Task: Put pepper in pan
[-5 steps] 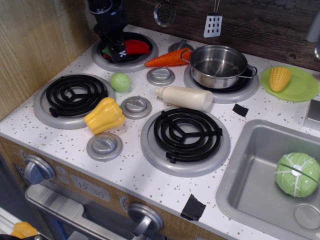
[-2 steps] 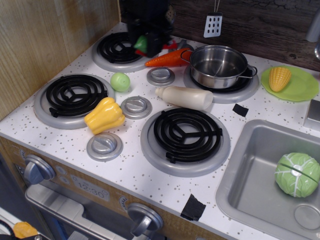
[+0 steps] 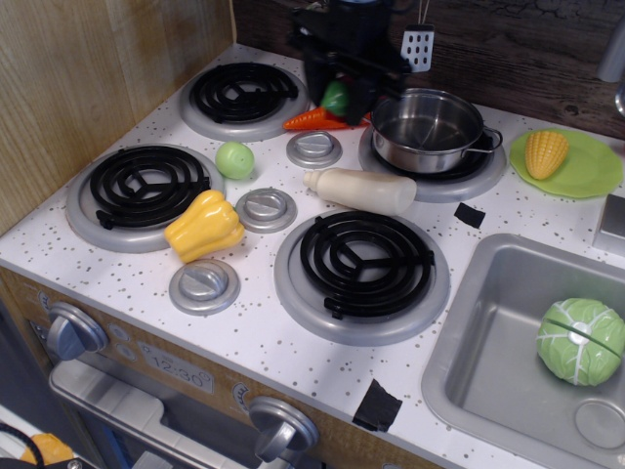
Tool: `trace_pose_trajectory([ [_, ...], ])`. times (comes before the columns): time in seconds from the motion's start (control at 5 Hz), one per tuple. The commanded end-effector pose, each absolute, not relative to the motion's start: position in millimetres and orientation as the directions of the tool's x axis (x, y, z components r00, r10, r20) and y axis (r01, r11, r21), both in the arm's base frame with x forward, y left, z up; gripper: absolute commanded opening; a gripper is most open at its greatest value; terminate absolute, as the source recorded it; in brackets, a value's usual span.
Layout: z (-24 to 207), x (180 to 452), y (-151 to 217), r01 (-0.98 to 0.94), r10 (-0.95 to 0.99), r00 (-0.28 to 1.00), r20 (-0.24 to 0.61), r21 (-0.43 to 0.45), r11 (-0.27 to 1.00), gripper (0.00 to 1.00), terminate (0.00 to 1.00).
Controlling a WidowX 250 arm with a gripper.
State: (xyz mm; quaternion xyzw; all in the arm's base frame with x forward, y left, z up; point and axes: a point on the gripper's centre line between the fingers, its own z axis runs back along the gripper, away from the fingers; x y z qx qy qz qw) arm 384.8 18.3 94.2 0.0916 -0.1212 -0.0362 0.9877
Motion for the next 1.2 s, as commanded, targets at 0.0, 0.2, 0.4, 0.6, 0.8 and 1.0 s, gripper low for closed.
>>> trace_pose_trajectory([
  [0.0, 99, 406, 10, 0.055, -0.109, 0.941, 0.32, 0.172, 0.984, 0.0, 0.0],
  [0.2, 97, 423, 4, 0.075, -0.128, 0.935, 0.331, 0.168, 0.983, 0.0, 0.0],
  [0.4, 90, 440, 8, 0.121, -0.179, 0.913, 0.368, 0.175, 0.977, 1.0, 0.0],
  [0.6, 90, 440, 8, 0.121, -0.179, 0.913, 0.368, 0.175, 0.977, 1.0, 0.0],
  [0.8, 90, 440, 8, 0.121, -0.179, 0.913, 0.368, 0.175, 0.977, 1.0, 0.0],
  [1.0, 90, 440, 8, 0.121, -0.179, 0.913, 0.368, 0.175, 0.977, 1.0, 1.0],
])
